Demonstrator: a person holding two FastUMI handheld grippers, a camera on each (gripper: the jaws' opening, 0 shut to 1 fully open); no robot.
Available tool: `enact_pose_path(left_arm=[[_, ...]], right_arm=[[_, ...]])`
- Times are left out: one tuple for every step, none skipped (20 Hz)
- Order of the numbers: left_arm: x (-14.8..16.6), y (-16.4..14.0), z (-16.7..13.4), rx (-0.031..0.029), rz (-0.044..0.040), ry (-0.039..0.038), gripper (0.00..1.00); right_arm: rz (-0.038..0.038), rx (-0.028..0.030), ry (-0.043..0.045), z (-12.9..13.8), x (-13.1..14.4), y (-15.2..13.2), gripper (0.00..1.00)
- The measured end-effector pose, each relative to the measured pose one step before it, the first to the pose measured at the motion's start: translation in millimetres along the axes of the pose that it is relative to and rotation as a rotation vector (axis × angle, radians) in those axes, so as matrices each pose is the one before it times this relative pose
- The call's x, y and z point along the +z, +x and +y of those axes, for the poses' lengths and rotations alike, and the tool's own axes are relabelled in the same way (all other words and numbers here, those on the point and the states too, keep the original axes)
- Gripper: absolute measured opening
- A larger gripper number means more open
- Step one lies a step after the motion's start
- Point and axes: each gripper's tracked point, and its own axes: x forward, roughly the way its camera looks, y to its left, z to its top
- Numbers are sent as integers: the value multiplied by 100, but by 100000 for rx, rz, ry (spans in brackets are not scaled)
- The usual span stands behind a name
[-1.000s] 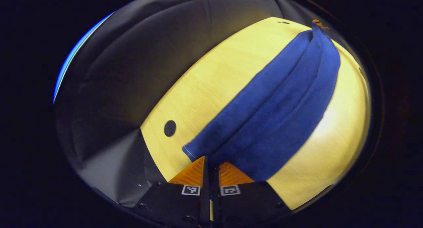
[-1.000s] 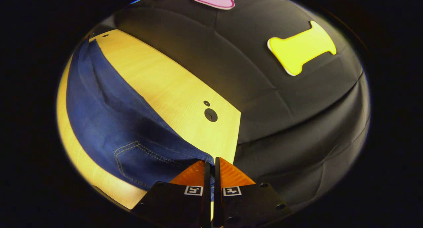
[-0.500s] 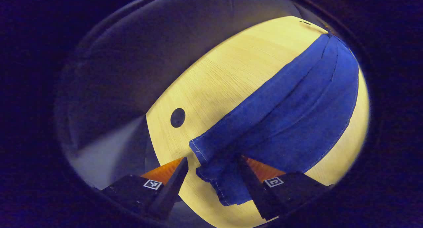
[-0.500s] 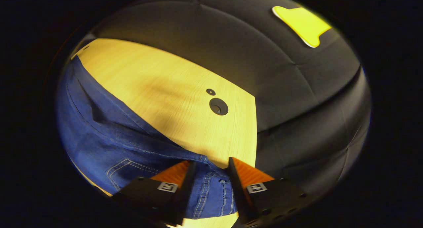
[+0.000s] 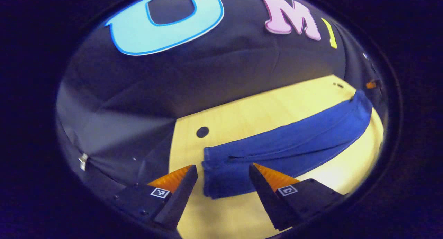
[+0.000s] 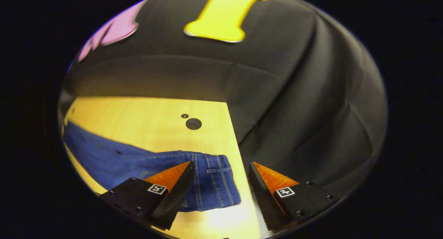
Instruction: Grasp the waist and the cuffs of the jeans and fold them to make the two legs overlap; first hold the waist and fold one-third of the jeans toward the cuffs, then hold the cuffs and fold the remaining one-third in the same direction to finish folding.
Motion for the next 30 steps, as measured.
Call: enact_pose_path(left_arm=[[1269,-1216,-1485,-4426,-4421,-3085,98],[372,-1357,-808,-2541,-4996,318,97],[1104,-1603,-945,-2105,-3497,2755,98],[449,-861,-951,-1291,-3031,3976,97],[1313,-1888,-1108,-660,-1770,3707,97],[1161,-473,-1372,-242,-2372,1178,97],[1027,-901,-1329,-2318,-1198,-763,97],[1256,-636,-1238,-1699,-2561,-2114,97],[1088,-412,-1213,-2065,-2167,-2331,97],[336,-611,-1030,-619,-1186,-2042,97],[142,-206,-368,294,-310,-1603,97],[-314,123,-185,-49,118,-1029,97],[-604,135,-72,555,985,262,97],[-800,348,568,3128,2274,934,97],[-743,46,143,1000,2836,785,98],[-637,219,-162,171,1456,-27,98],[-353,-32,-280,-580,666,-244,98],[-351,-72,-134,19,633,645,98],[-163,-196,371,1458,1004,1769,98],[-199,-300,909,3106,1474,2778,97],[-85,-248,997,2897,758,2657,98],[-50,-62,461,1416,159,1156,98],[-5,-178,371,331,-194,-726,98],[-478,-140,94,-365,95,-1758,98],[-239,-92,69,-394,460,-2250,97],[-529,-123,108,-402,433,-2504,97],[-440,-13,83,-62,293,-2693,98],[-337,-109,-54,-451,-77,-2562,98],[-209,-330,133,-25,-327,-1946,98],[-199,-286,460,682,-383,-1364,98]], right_arm=[[3500,-366,14741,-528,-1214,218,97],[3343,-827,10452,-723,-1216,805,97],[4044,-1658,7827,-1330,-1500,398,98],[2348,-2078,6489,-1195,-863,290,99],[1110,-566,6402,-618,-901,754,98],[1648,-368,5691,-644,-819,496,98],[2378,-371,5059,-885,-713,-11,98],[2480,-677,3461,-639,-586,480,98],[1458,-1145,2184,-698,-188,587,98],[1086,-1528,1561,-521,-201,671,98],[598,-509,1565,-278,-325,817,98],[1031,-32,1139,-123,-324,857,98],[970,-429,176,-210,133,-143,98],[-6454,849,-262,159,1241,663,98],[1458,560,-1819,-255,-567,-156,90],[1434,2155,1634,590,-617,25,82],[-2642,296,2961,493,519,487,66],[-141,1544,1880,389,67,38,51],[-2136,1187,1334,234,459,-291,34],[-847,2895,-266,536,318,-364,18],[-1690,2485,-395,185,820,-1007,17],[-4125,2271,2159,832,1392,-990,9],[-1673,4439,654,1352,731,-847,0],[-988,3166,-1734,1454,594,-967,5],[-1792,4501,-3544,2424,539,-748,5],[-2129,4611,-3074,2466,580,-493,5],[-934,4737,-4070,3142,4,-448,5],[-933,4440,-4344,3004,63,-567,4],[-1175,4845,-3937,3215,28,-1058,4],[-855,4606,-3869,3142,141,-687,4]])
